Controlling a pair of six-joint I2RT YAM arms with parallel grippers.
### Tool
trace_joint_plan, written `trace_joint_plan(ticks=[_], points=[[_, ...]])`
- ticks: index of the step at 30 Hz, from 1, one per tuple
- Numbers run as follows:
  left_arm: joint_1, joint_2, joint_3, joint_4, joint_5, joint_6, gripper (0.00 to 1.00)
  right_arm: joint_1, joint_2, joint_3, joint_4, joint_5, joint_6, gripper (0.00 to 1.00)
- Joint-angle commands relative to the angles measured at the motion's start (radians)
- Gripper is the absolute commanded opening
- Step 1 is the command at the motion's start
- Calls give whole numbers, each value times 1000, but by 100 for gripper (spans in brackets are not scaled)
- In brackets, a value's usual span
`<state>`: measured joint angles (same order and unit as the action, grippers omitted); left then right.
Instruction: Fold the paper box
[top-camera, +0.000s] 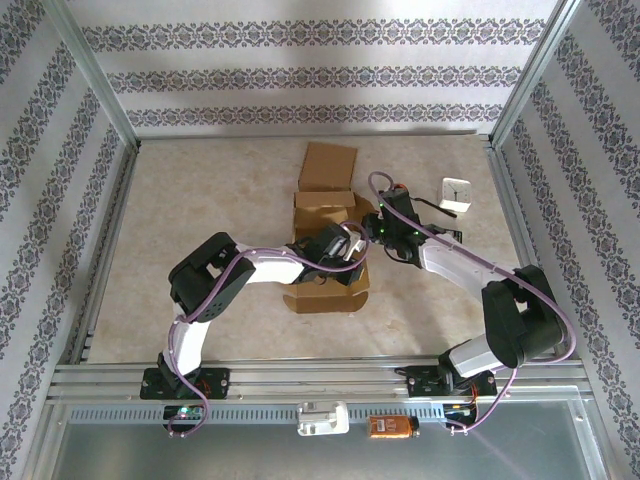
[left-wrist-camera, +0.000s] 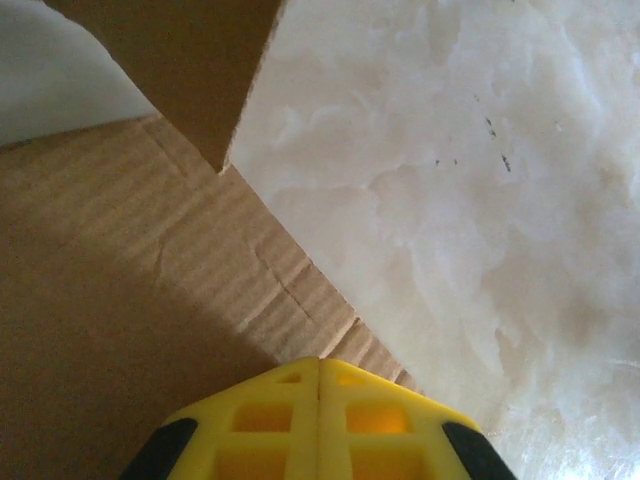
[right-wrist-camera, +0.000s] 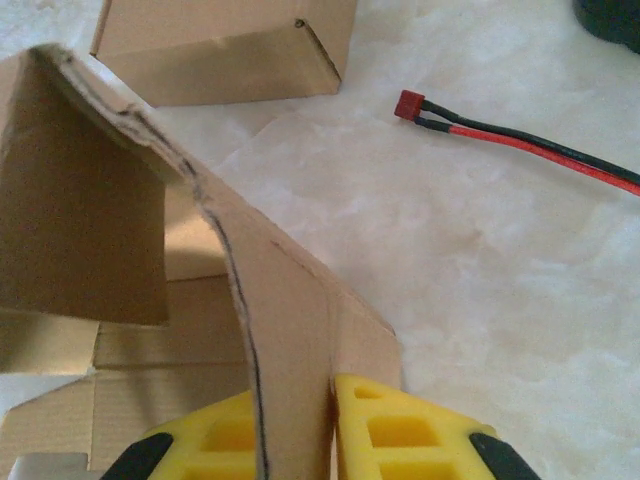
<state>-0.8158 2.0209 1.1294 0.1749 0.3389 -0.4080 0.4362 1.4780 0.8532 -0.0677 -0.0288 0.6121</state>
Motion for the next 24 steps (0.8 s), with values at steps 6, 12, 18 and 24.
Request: trace_joint_plan(ticks=[6,12,18,24], points=[[14,-177,-111,173,-70,-65,24,18,19,-71,-68,89,-23,13],[14,-304,-169,132,-120,-82,31,21,21,-61,-67,83,-18,13],[14,-402,-243,-33,-227,-55,27,30,8,-37,-63,60,-27,14],[15,-301,-245,-66,-150,-47,17,35,1,-12,-71,39,-46,8]])
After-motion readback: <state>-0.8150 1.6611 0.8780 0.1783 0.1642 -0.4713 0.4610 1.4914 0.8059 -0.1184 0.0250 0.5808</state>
